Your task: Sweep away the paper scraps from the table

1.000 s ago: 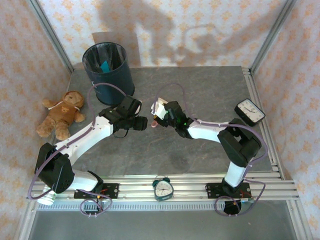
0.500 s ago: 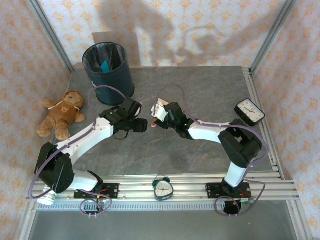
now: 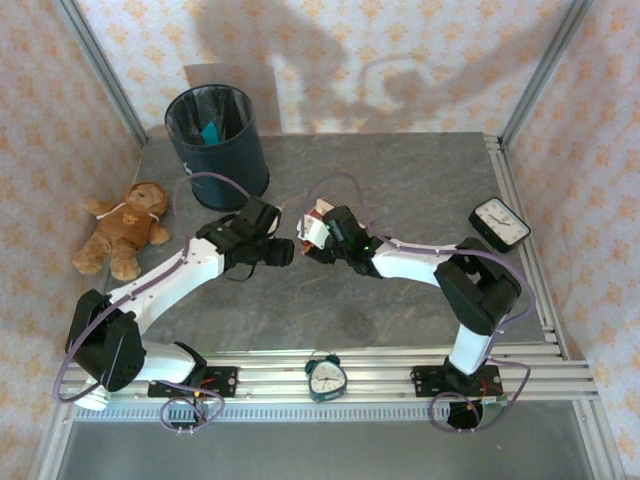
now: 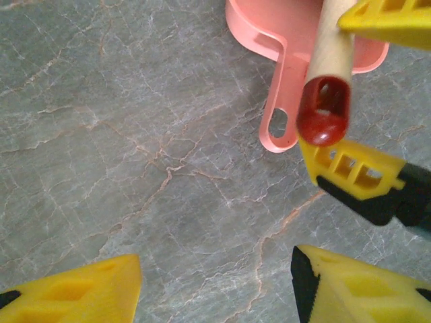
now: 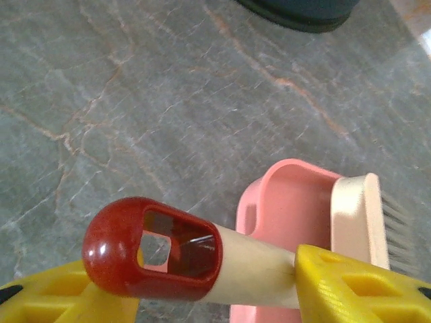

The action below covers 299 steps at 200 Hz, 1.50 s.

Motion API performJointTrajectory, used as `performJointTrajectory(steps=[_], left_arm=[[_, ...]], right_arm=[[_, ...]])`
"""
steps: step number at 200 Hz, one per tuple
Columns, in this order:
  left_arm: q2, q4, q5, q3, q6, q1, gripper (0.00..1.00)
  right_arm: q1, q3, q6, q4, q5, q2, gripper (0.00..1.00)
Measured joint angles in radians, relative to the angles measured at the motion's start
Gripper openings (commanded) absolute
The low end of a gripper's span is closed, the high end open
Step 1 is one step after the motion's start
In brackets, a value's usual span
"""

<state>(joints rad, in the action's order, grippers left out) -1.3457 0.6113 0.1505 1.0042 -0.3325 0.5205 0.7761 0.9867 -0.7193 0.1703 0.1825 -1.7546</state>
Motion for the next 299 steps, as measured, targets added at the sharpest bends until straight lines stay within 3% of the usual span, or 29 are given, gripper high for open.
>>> performJointTrajectory(steps=[84,159,186,232,269,299], left_arm=[[0.003,0.001,-0.095,0.000,0.024,-0.006,0.63],[0.015,-0.072,-0.497,-0.026,0.106,-0.016,0.67],[0.043,-0.162,-0.625,-0.074,0.161,-0.027,0.68],[0.104,-0.417,-0.779,-0.225,0.304,-0.063,0.71],[0.105,-0.608,-0.834,-0.325,0.401,-0.102,0.73],[0.105,-0.752,-0.834,-0.393,0.446,-0.152,0.76]], right_arm=[[0.013,-0.009,0.001,-0.089,0.017,0.020,0.62],[0.016,-0.177,0.086,-0.008,-0.038,0.244,0.62],[0.020,-0.236,0.138,0.049,-0.161,0.300,0.62],[0.017,-0.316,0.212,0.163,-0.499,0.327,0.62],[-0.054,-0.349,0.278,0.208,-0.740,0.327,0.63],[-0.154,-0.386,0.334,0.219,-0.821,0.356,0.63]])
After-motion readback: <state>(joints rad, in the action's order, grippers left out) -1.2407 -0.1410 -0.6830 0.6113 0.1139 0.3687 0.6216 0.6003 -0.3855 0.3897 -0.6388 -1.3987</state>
